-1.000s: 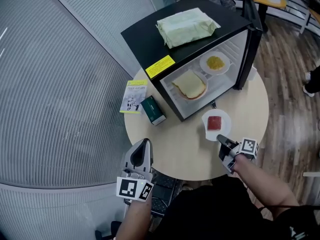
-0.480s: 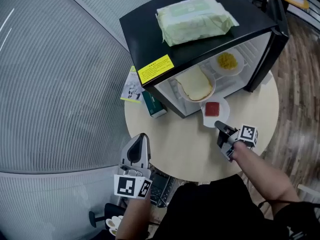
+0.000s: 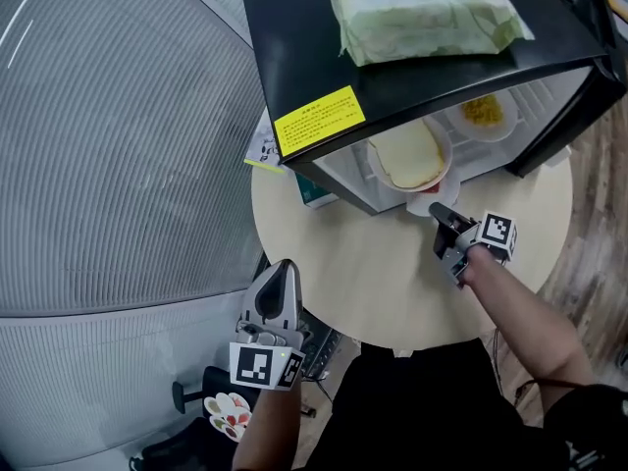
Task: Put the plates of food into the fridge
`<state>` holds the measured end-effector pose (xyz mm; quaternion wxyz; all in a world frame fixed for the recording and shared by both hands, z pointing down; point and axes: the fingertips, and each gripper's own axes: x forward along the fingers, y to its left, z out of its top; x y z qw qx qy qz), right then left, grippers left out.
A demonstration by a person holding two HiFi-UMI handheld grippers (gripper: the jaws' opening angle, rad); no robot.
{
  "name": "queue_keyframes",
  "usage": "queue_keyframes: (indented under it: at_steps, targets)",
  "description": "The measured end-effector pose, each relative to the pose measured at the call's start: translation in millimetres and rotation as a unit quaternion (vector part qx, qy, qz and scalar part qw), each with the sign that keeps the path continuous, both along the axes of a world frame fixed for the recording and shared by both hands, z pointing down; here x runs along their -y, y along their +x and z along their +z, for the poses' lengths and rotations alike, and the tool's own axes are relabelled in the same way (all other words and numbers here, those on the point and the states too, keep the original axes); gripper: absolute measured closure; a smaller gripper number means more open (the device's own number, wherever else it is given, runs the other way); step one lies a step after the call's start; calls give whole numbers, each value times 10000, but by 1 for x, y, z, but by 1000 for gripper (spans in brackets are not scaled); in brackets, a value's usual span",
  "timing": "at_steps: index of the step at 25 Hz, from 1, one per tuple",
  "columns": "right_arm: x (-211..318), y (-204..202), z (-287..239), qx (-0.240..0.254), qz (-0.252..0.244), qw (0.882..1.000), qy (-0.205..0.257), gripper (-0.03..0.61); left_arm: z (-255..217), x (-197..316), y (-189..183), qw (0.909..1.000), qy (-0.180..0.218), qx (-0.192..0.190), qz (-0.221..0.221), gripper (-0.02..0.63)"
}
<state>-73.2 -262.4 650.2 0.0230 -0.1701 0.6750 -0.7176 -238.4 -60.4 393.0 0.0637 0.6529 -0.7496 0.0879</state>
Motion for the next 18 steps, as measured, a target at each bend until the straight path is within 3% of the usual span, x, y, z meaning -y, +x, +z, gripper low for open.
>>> queue_keyframes:
  at_steps: [18]
  targets:
    - [34, -55, 11, -202, -100, 9995, -229, 555, 27, -38, -28, 9967, -259, -275, -713, 611]
